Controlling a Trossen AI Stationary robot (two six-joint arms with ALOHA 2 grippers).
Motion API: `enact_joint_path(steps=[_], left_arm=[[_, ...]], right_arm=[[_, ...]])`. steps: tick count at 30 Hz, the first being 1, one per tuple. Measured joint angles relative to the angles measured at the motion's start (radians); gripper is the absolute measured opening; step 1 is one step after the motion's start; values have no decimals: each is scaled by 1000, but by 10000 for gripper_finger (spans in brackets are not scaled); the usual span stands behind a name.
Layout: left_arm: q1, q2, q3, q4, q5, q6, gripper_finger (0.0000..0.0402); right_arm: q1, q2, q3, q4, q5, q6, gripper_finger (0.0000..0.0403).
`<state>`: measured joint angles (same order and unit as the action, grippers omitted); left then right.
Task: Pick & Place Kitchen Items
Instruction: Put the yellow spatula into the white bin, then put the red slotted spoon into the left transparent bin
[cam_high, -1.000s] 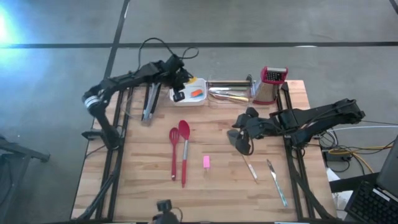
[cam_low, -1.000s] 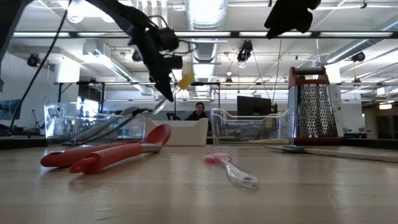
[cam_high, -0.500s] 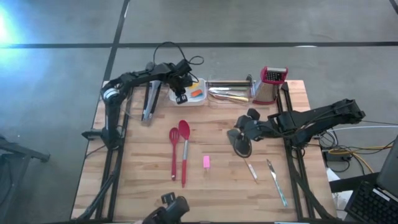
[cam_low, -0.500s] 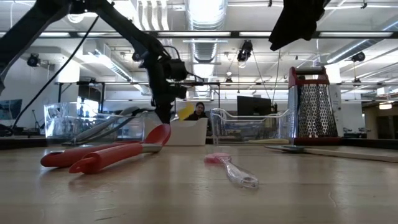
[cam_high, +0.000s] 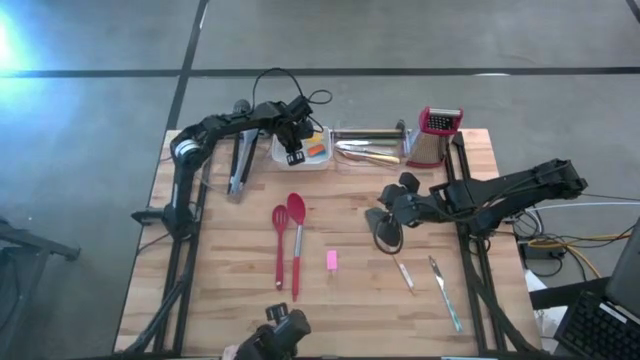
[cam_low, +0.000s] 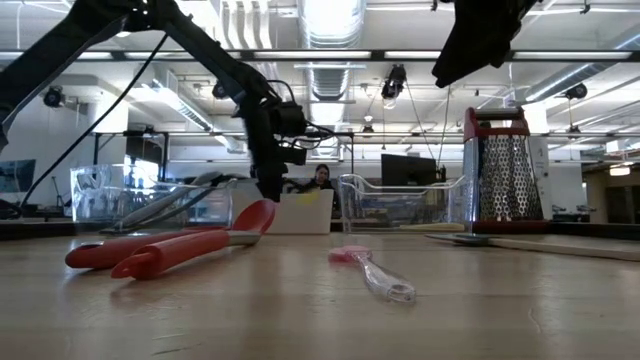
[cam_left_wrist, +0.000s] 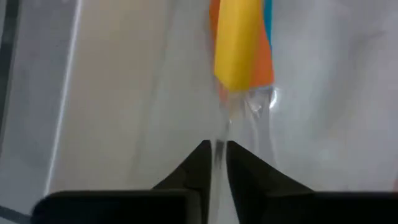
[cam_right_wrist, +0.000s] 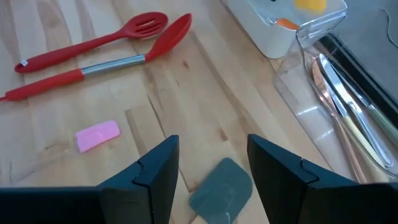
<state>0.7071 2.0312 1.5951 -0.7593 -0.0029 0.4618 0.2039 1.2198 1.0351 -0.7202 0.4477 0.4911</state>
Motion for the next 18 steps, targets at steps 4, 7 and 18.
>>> enact_joint_path(steps=[4, 7, 18], left_arm=[[0, 0, 0, 9, 0, 1, 87], [0, -1, 0, 8, 0, 9, 103], [-21, -166, 1, 0, 26, -19, 116]], right_arm=[[0, 0, -10, 0, 0, 0, 176], [0, 0, -14, 0, 0, 0, 176], [1, -1, -14, 1, 0, 14, 182]])
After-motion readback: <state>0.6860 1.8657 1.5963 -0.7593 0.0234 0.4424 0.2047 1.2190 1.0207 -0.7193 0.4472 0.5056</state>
